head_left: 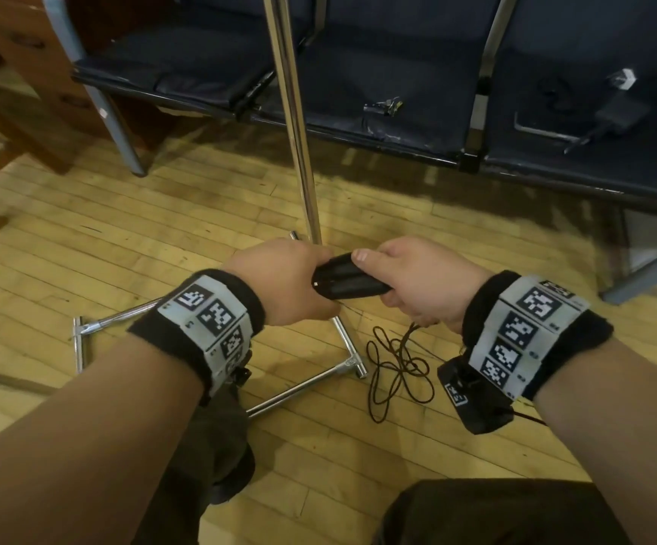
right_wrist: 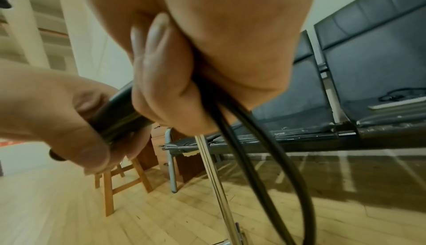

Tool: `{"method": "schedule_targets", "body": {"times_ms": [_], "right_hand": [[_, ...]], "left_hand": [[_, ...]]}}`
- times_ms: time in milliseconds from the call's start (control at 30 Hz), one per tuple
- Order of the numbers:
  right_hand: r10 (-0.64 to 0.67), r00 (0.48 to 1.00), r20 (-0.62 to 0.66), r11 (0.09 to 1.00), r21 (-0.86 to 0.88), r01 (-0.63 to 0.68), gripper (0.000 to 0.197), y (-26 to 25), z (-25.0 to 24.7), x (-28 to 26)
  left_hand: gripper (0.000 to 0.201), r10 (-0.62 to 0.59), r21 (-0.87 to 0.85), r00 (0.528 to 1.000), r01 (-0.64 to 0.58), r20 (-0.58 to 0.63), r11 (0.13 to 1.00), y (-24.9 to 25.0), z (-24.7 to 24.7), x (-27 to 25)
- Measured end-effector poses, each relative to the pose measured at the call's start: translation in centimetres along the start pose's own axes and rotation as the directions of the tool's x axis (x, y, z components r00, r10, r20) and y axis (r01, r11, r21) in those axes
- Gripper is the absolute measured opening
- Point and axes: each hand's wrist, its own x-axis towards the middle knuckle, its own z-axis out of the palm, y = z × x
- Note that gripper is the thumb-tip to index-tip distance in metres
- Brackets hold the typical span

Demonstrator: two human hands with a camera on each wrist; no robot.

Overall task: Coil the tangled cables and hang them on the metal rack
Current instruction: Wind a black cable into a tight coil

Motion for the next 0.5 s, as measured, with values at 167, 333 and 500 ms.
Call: {"method": "schedule_targets", "body": {"times_ms": [167, 333, 500], "right_hand": [[-0.022, 0.999, 0.032, 0.995, -0.098, 0.025, 0.045, 0.2, 0.3, -0.1], [-0.075, 0.996, 0.037, 0.997, 0.008, 0.075, 0.041, 0.2, -1.5, 0.1], [-0.209, 0.968, -0.141, 0.973, 0.072, 0.220, 0.022, 1.3, -3.4, 0.3]], "left_hand": [[0.019, 0.016, 0.101, 0.999, -0.019, 0.032, 0.995, 0.3, 0.6, -0.3], [0.027, 0.066, -0.072, 0.997, -0.069, -0.042, 0.995, 0.4, 0.9, -0.8], [0.018, 0.082, -0.146, 0.996, -0.076, 0.036, 0.986, -0.2, 0.6, -1.4]]}}
